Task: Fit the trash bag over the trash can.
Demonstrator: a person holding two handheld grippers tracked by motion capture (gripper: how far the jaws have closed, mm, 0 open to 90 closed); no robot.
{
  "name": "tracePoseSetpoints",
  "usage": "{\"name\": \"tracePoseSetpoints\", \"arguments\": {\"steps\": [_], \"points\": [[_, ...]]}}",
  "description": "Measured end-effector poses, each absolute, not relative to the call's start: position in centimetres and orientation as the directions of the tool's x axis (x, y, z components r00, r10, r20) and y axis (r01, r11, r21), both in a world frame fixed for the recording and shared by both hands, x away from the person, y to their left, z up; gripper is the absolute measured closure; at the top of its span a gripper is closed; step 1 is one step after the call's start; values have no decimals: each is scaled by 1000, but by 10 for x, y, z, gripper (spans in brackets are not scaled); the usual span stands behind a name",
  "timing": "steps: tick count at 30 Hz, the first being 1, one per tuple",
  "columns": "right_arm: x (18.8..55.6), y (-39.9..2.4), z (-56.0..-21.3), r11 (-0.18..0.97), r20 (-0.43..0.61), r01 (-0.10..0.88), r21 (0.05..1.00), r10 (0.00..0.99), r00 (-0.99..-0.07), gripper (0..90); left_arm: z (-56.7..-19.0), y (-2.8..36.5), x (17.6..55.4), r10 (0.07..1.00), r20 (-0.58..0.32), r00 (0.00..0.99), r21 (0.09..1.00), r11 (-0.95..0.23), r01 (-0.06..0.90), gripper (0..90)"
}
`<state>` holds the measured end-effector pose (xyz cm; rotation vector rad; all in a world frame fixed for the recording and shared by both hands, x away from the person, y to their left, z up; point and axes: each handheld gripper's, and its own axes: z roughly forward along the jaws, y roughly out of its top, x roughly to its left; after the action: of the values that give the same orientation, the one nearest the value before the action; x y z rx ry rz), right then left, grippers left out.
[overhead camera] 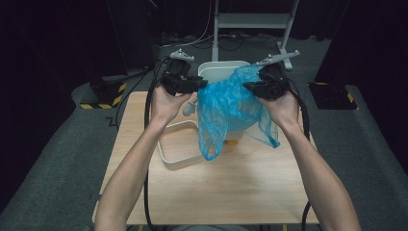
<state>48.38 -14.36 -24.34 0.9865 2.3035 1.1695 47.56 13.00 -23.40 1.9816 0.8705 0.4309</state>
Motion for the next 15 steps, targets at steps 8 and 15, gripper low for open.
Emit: {"name": "tracePoseSetpoints", "arguments": {"steps": [8, 15], "points": [[487, -133, -250, 413, -14, 418, 809, 724, -689, 866, -226, 125, 446, 700, -13, 714, 861, -355, 364, 407], [474, -143, -236, 368, -26, 367, 854, 736, -677, 724, -238, 113, 448, 700, 11, 714, 837, -396, 377, 584]]}}
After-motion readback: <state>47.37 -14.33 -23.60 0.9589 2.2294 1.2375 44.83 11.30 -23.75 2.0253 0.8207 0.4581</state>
